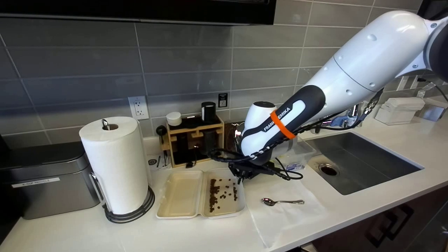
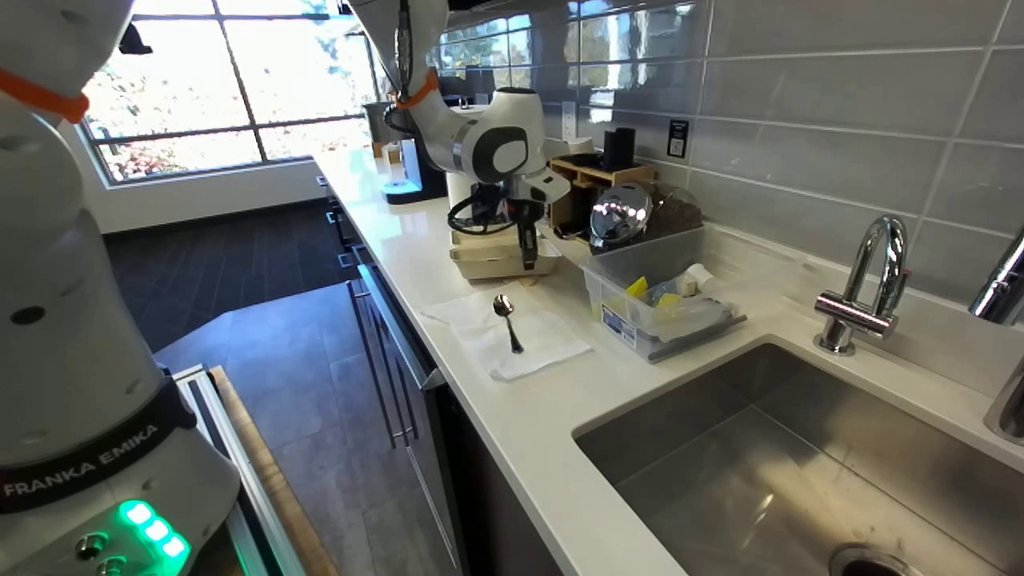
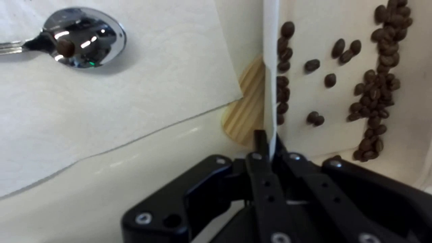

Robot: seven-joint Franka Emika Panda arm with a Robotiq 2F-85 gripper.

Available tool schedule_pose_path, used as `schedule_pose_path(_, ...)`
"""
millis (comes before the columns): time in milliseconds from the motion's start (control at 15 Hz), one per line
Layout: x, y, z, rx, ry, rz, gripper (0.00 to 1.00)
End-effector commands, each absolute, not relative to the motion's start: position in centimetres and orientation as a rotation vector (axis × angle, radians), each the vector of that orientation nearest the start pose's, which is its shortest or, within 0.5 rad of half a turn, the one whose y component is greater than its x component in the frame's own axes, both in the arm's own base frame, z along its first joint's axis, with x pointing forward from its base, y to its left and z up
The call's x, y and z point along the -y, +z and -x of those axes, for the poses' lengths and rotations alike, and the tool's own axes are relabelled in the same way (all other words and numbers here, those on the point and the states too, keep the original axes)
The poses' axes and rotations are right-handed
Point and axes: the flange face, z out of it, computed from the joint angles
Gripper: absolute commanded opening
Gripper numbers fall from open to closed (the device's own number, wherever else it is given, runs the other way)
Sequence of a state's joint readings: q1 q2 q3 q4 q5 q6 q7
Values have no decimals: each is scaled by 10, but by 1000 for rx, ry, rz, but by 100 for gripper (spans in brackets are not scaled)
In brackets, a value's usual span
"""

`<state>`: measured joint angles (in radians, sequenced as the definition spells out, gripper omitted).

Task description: Move the container to the right

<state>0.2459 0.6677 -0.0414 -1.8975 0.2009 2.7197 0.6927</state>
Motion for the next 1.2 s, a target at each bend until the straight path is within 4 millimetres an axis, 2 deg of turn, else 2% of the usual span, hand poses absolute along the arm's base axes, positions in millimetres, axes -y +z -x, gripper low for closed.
schedule_pose_path(0,-116,165,-617,-1069,-181,2810,1)
schedule_pose_path(333,-104,172,-612,-1131,-195,2811,1)
schedule_pose_path(400,-104,173,-611,-1124,-191,2811,29)
schedule_pose_path(467,-107,175,-611,-1100,-198,2807,30)
schedule_pose_path(667,-126,190,-607,-942,-197,2850,51)
schedule_pose_path(867,-144,220,-601,-815,-225,2874,74)
schedule_pose_path(1067,-154,255,-588,-679,-261,2877,96)
schedule_pose_path(1133,-152,263,-582,-645,-268,2890,99)
